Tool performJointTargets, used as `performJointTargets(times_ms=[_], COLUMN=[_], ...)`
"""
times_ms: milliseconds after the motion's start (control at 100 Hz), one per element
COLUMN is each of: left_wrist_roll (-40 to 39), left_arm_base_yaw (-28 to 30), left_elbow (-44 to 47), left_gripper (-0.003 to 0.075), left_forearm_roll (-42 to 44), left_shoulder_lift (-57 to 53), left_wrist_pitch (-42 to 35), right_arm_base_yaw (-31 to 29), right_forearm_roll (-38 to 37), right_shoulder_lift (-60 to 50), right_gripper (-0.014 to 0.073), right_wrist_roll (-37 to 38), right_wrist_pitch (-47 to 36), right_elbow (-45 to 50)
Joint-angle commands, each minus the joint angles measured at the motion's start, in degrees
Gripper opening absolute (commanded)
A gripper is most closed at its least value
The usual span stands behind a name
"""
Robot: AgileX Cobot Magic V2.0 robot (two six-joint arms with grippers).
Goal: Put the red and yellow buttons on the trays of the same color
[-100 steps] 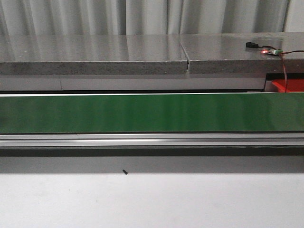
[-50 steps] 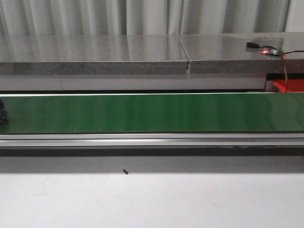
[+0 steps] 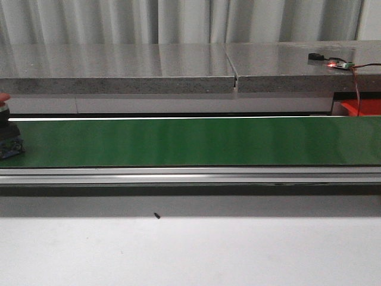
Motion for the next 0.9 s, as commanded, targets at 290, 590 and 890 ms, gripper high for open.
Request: performJointTargets(times_ms=[290,590,890], left_wrist_roll=[3.08,3.65,3.65], left_arm_base_yaw=[-0.39,-0.27,-0.27], left_elbow=[10.16,19.97,26.01], left_gripper=[0.0285,0.0285,0.0285], left_forearm_roll=[-0.81,-0.55,0.54], left_shoulder_lift=[-8.36,-12.23,-12.69], left_wrist_pitch=[-0.68,-4.39,-5.67], right_arm_base_yaw=[-0.04,-0.04,-0.04], right_forearm_roll=[1.84,1.84,1.84], right_shoulder_lift=[-0.06,-0.06,-0.06], right_gripper=[-0.0067,-0.0067,-0.0067], right_wrist_roll=[-0.12,-0.12,-0.12], right_wrist_pitch=[-2.23,-2.23,-2.23], right_elbow=[-1.52,-1.52,-1.52])
